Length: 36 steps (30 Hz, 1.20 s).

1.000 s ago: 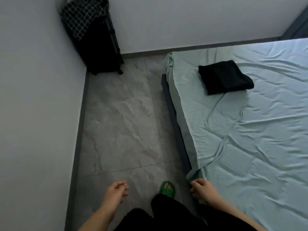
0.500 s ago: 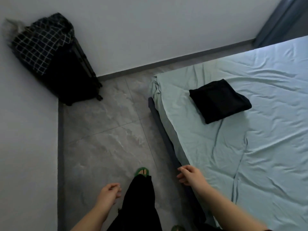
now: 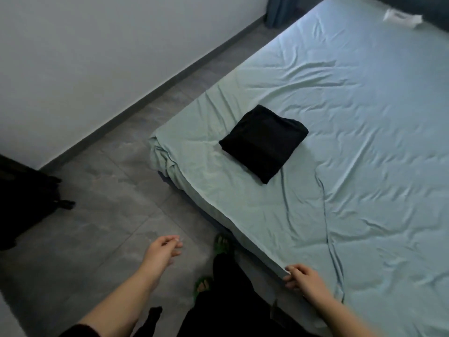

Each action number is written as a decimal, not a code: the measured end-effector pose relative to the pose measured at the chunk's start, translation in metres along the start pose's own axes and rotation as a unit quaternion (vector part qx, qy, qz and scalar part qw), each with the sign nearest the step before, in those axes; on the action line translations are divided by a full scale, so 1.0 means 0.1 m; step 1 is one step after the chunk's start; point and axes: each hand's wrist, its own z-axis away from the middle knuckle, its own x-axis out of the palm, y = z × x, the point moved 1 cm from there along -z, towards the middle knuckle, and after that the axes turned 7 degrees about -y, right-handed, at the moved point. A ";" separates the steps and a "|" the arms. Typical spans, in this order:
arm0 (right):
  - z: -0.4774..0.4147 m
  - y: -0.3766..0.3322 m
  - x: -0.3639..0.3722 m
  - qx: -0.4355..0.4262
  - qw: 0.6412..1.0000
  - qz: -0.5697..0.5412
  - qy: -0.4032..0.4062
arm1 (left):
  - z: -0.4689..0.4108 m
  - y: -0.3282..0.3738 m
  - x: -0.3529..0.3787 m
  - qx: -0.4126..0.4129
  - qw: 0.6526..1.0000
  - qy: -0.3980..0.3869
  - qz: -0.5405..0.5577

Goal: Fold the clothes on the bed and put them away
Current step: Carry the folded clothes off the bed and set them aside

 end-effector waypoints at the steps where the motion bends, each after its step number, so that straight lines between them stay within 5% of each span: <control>1: -0.07 -0.03 -0.02 0.013 1.000 -0.012 0.005 | -0.10 0.12 0.02 -0.001 1.000 -0.006 -0.016; 9: -0.84 -1.00 -0.04 0.027 0.997 -0.067 0.002 | -0.90 1.06 0.35 -0.015 0.996 -0.032 -0.088; 18: -2.05 -2.25 -0.20 -0.022 0.993 -0.115 0.034 | -2.23 2.21 1.34 0.061 0.958 -0.143 -0.241; 20: -2.39 -2.41 -0.28 -0.042 0.988 -0.122 0.088 | -2.65 2.48 1.65 0.141 0.904 -0.163 -0.370; 25: -3.40 -2.75 -0.47 -0.090 0.954 0.049 0.282 | -3.65 2.99 2.57 0.407 0.684 -0.090 -0.599; 28: -3.99 -2.91 -0.53 -0.156 0.914 0.236 0.289 | -4.16 3.09 3.00 0.498 0.538 -0.100 -0.673; 30: -4.29 -2.76 -0.61 -0.158 0.870 0.390 0.255 | -4.51 3.09 3.06 0.504 0.471 -0.120 -0.714; 33: -4.49 -2.38 -0.87 -0.049 0.880 0.387 0.271 | -4.87 3.07 3.03 0.459 0.509 -0.128 -0.717; 36: -4.44 -2.24 -0.99 0.032 0.933 0.176 0.311 | -4.88 3.03 2.96 0.391 0.661 -0.080 -0.635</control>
